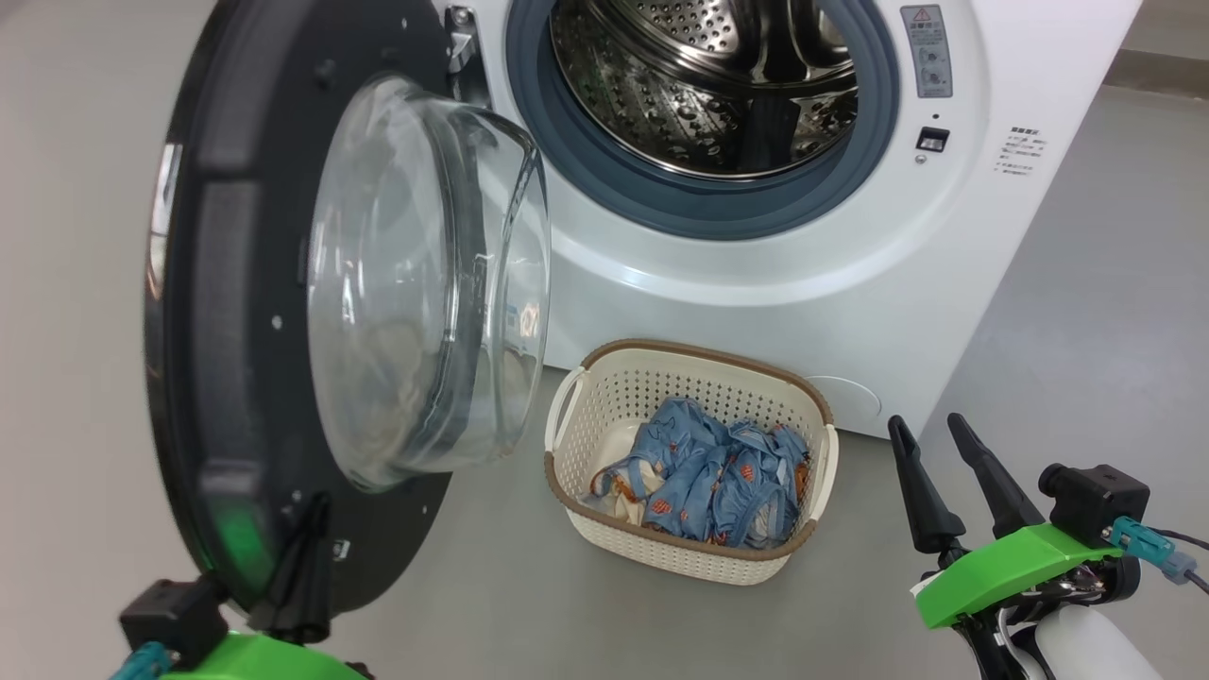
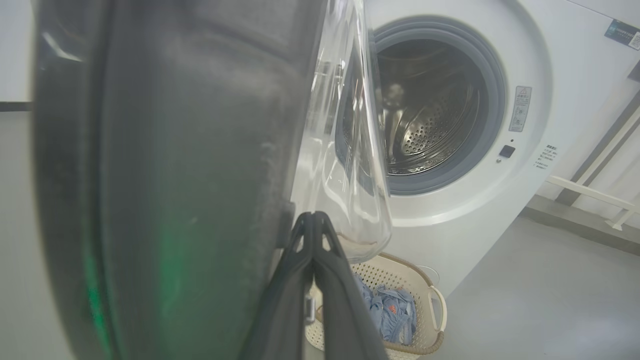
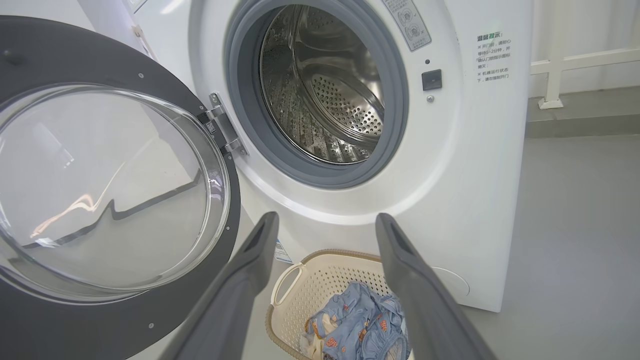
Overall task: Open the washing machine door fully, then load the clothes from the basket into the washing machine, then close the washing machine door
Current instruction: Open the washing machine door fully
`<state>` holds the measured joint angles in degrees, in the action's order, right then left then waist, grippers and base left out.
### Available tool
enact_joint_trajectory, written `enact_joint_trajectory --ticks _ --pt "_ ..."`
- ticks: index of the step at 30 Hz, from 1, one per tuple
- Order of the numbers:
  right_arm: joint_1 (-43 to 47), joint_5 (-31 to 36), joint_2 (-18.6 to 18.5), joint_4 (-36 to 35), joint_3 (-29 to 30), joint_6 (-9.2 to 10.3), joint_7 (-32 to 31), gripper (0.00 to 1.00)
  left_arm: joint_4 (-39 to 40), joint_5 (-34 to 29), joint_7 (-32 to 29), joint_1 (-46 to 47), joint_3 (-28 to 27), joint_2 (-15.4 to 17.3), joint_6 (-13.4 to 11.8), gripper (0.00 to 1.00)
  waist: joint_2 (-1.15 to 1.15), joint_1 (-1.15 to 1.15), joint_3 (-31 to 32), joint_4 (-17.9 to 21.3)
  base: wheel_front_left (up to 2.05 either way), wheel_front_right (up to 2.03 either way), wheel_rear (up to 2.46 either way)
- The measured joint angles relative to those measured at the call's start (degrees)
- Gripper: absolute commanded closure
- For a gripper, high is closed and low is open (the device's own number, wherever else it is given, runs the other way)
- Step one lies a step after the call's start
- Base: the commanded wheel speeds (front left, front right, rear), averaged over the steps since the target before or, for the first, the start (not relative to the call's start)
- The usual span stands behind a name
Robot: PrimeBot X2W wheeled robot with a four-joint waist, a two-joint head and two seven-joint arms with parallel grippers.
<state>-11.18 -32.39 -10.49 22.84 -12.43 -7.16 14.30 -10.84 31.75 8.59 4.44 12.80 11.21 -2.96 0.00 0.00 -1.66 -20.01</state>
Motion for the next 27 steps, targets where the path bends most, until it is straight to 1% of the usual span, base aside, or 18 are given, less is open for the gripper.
enact_joint_trajectory --ticks 5,7,11,17,19,22,27 --pt "0.0 0.0 0.8 0.0 0.8 0.00 0.0 0.00 -1.3 1.1 -1.3 0.8 -2.7 2.0 -1.4 1.00 0.00 0.00 -0.8 -1.1 0.00 0.00 0.00" --pt "0.0 0.0 1.2 0.0 1.3 0.00 0.0 0.00 -2.2 1.8 -1.7 1.8 -3.6 2.2 -1.6 1.00 0.00 0.00 -1.0 -1.6 0.00 0.00 0.00" --pt "0.0 0.0 1.6 -0.1 1.5 0.00 0.0 0.00 -4.8 2.0 -2.7 4.4 -4.2 2.8 -1.6 1.00 0.00 0.00 -1.4 -2.6 0.00 0.00 0.00" --pt "0.0 0.0 2.0 -0.1 1.8 0.00 0.0 0.00 -11.0 2.4 -3.5 9.0 -6.0 5.7 -1.6 1.00 0.00 0.00 -2.0 -3.6 0.00 0.00 0.00" --pt "0.0 0.0 2.2 -0.2 2.3 0.00 0.0 0.00 -13.2 2.5 -3.5 10.4 -6.6 6.5 -1.5 1.00 0.00 0.00 -2.1 -3.9 0.00 0.00 0.00" --pt "0.0 0.1 2.7 -0.3 3.4 0.00 0.0 0.00 -17.1 2.5 -3.6 13.2 -6.9 7.6 -0.4 1.00 0.00 0.00 -2.5 -4.5 0.00 0.00 0.00" --pt "-0.1 0.2 3.0 -0.3 3.5 0.00 0.0 0.00 -24.3 2.5 -3.5 18.8 -6.7 8.6 1.4 1.00 0.00 0.00 -3.3 -5.2 0.00 0.00 0.00"
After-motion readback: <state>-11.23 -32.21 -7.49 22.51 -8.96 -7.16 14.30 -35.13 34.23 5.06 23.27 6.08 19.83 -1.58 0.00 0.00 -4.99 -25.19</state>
